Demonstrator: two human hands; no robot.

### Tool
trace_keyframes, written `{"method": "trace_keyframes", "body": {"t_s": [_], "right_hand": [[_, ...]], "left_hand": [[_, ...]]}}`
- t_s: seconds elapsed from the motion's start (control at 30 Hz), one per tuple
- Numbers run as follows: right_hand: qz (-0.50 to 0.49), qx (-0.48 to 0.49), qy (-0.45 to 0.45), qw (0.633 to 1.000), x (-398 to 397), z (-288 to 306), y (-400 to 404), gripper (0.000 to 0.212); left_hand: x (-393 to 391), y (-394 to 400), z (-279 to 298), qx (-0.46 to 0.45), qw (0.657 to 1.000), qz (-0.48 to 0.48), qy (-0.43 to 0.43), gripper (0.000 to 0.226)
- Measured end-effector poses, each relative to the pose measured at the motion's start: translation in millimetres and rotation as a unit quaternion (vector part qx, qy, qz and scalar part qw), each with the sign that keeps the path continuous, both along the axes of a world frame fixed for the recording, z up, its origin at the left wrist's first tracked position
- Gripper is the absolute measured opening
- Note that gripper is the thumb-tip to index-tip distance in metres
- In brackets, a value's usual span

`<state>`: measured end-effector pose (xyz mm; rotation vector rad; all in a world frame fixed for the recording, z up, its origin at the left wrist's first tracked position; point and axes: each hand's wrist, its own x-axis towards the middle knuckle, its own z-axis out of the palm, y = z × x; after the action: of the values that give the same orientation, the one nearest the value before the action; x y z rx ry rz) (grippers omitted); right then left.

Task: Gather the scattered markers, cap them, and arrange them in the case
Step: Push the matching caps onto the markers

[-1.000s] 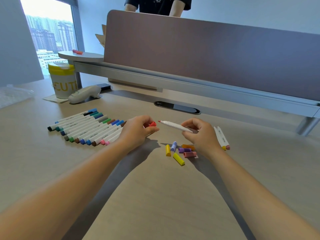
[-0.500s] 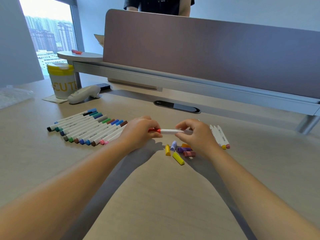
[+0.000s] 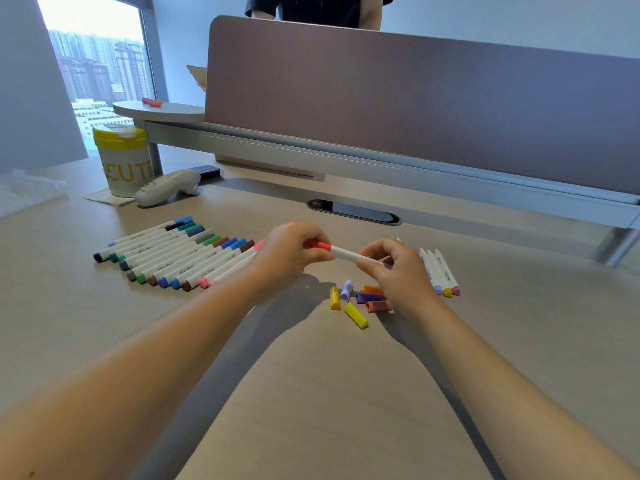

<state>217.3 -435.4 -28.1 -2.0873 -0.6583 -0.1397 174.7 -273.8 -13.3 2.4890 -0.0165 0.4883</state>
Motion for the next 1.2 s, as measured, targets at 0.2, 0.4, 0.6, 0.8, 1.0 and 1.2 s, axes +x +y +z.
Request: {"method": "trace_keyframes", "body": {"t_s": [0.2,0.4,0.6,0.8,1.0,1.2], "right_hand": [[0.008,0.052,0.036,0.998,-3,2,5,0.007],[-0.030,0.038,0.018,0.999,2,-2,0,0.015],[-0.151,-0.052,0.008,0.987,31,-9,-14,0.031],[-0.185,-0.299,-0.029,0.936,44,-18,-14,0.037],[-0.149,-0.279,-0.059,0.947,48,-17,-9,0.024],[-0.072,-0.234,-0.035,0.969,43,-9,-4,0.031]], "left_hand": [[2,-3,2,-0.343,0.939,0.033,0.000,0.011],[5,-2,4,-0.436,0.899,0.029,0.012,0.009],[12,2,-4,-0.289,0.957,0.035,0.005,0.028],[19,3,-12,-0.067,0.994,0.066,0.055,0.039],[28,9,-22,0.126,0.984,0.079,0.096,0.040],[32,15,-26,0.214,0.965,0.098,0.116,0.042]]}}
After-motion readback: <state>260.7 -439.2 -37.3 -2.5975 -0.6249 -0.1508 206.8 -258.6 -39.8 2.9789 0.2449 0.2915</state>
